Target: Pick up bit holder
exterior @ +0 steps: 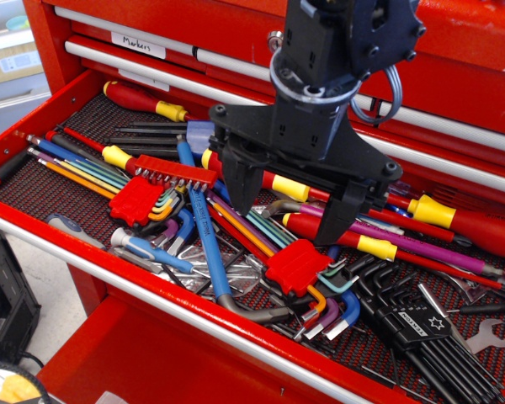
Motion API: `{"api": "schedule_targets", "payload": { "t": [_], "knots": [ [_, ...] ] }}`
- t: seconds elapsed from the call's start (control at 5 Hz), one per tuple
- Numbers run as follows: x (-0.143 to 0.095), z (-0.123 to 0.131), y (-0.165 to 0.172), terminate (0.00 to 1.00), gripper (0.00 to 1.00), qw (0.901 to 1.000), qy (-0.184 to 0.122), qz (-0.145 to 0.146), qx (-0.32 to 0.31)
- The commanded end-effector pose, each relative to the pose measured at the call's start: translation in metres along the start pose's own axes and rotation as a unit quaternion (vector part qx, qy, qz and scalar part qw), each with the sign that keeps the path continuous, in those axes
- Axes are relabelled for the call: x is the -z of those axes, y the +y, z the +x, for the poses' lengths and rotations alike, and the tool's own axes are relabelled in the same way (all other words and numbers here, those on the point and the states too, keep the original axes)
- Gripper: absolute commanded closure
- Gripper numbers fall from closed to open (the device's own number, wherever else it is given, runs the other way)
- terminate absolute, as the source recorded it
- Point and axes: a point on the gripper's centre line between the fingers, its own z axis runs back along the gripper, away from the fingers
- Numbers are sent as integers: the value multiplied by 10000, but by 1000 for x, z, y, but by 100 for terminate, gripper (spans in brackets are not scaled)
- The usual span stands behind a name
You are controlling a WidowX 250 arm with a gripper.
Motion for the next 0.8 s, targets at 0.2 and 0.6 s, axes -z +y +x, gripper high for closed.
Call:
{"api": "schedule_targets", "payload": {
  "t": [0.2,0.6],
  "knots": [
    [12,18,42,0,0,9952,-433,149,862],
    [34,54,97,0,0,9353,96,509,3501]
  ]
}}
